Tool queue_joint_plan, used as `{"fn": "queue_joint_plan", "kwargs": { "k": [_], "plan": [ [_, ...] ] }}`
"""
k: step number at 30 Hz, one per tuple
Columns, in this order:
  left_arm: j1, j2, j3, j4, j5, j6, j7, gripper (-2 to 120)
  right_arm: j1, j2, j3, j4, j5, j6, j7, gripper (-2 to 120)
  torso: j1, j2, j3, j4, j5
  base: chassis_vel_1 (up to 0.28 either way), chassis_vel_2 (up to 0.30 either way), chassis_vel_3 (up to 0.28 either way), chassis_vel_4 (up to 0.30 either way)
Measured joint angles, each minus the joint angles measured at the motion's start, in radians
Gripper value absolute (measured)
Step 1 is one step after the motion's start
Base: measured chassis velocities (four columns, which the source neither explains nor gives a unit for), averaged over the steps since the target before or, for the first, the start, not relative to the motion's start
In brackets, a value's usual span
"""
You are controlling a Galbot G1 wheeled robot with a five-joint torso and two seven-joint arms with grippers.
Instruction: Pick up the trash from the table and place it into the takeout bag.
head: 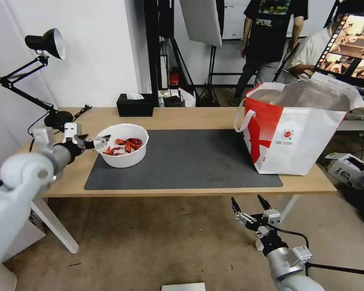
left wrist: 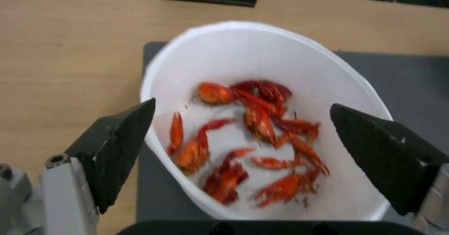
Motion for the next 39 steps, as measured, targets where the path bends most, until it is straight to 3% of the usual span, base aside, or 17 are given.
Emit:
{"fn": "queue_joint_plan", "kwargs": {
  "k": [11, 18, 26, 30, 39],
  "plan": [
    [-0.144, -0.009, 0.158, 0.158, 0.043, -0.002, -0.016, 100, 0.000, 0.000, 0.000, 0.000, 0.000, 0.000, 0.000, 100, 0.000, 0.000, 0.000, 0.0001, -0.0001, 0.000, 0.000, 0.000, 0.000],
    [-0.217, -0.028, 0.241, 0.251, 0.060, -0.007, -0.062, 100, 0.000, 0.000, 0.000, 0.000, 0.000, 0.000, 0.000, 100, 0.000, 0.000, 0.000, 0.0001, -0.0001, 0.000, 0.000, 0.000, 0.000],
    [-0.248, -0.029, 0.287, 0.284, 0.042, -0.010, -0.118, 100, 0.000, 0.000, 0.000, 0.000, 0.000, 0.000, 0.000, 100, 0.000, 0.000, 0.000, 0.0001, -0.0001, 0.000, 0.000, 0.000, 0.000],
    [-0.276, -0.036, 0.313, 0.307, -0.052, -0.011, -0.173, 100, 0.000, 0.000, 0.000, 0.000, 0.000, 0.000, 0.000, 100, 0.000, 0.000, 0.000, 0.0000, -0.0001, 0.000, 0.000, 0.000, 0.000],
    [-0.288, -0.045, 0.328, 0.319, -0.140, -0.012, -0.210, 100, 0.000, 0.000, 0.000, 0.000, 0.000, 0.000, 0.000, 100, 0.000, 0.000, 0.000, 0.0001, -0.0001, 0.000, 0.000, 0.000, 0.000]
  ]
}}
